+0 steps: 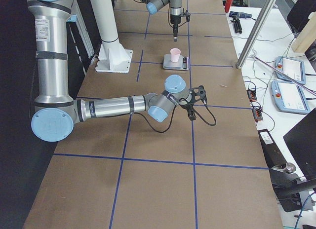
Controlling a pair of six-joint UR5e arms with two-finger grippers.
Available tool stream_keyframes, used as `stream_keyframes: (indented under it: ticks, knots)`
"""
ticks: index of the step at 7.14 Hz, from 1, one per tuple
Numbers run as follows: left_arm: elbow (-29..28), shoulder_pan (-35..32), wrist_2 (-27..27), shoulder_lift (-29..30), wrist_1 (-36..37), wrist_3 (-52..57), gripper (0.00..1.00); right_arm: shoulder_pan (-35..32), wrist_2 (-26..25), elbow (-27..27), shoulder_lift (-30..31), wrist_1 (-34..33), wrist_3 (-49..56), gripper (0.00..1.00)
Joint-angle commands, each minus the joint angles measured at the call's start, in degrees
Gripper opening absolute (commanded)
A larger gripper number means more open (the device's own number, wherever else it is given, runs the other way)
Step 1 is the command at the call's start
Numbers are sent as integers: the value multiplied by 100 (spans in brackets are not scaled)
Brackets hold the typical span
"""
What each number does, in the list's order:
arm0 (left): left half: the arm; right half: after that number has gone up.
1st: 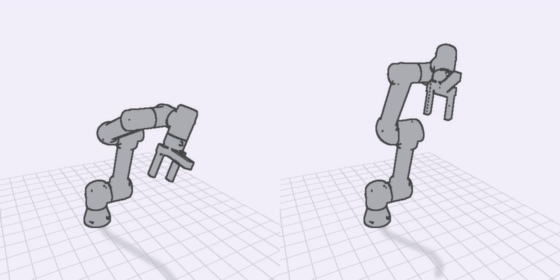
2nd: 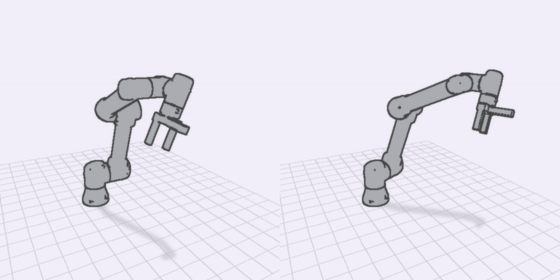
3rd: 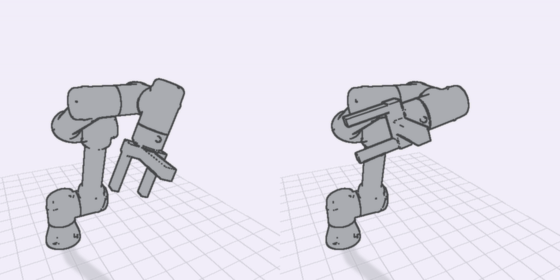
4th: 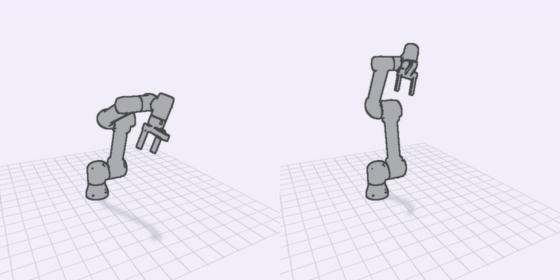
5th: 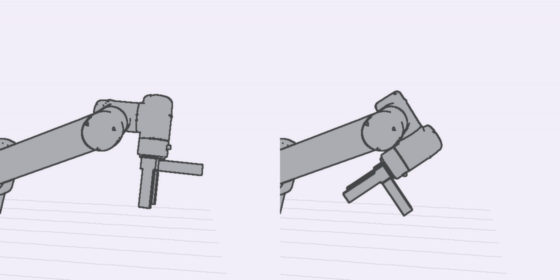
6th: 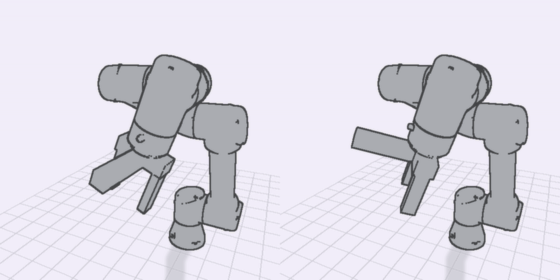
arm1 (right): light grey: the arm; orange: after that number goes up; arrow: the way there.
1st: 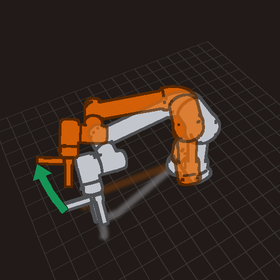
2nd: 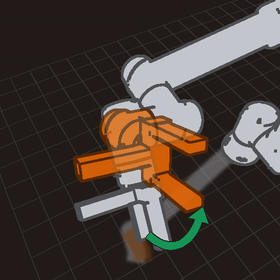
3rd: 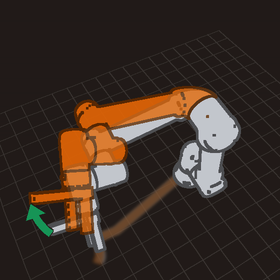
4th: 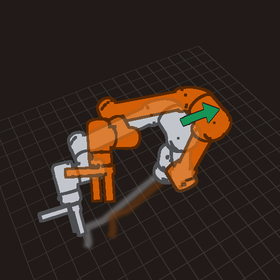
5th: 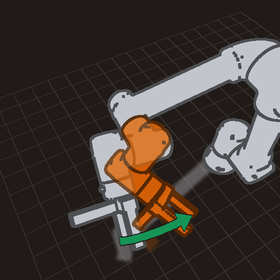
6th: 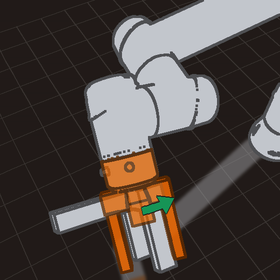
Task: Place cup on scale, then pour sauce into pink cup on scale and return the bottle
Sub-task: 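Withdraw the left gripper away from the scale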
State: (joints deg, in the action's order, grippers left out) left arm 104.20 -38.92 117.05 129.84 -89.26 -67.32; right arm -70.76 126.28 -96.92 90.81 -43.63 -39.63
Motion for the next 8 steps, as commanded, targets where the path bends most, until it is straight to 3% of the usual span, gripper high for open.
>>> stream_keyframes:
  ticks: [1,3,5,6,8]
  knots:
    - [829,-474,107,-968,-40,479,73,-8,37,-55,59,82,-1,92]
    - [883,-1246,125,-1835,-74,2117,73,-8,640,-152,383,415,8,94]
    - [839,-2125,580,-2453,-83,3650,74,1,749,-903,1144,416,61,94]
    - [813,-2233,599,-2490,-83,3769,74,79,749,-1334,1515,416,35,94]
    - [812,-2234,608,-2490,-83,3727,77,193,497,-1435,1746,757,-253,94]
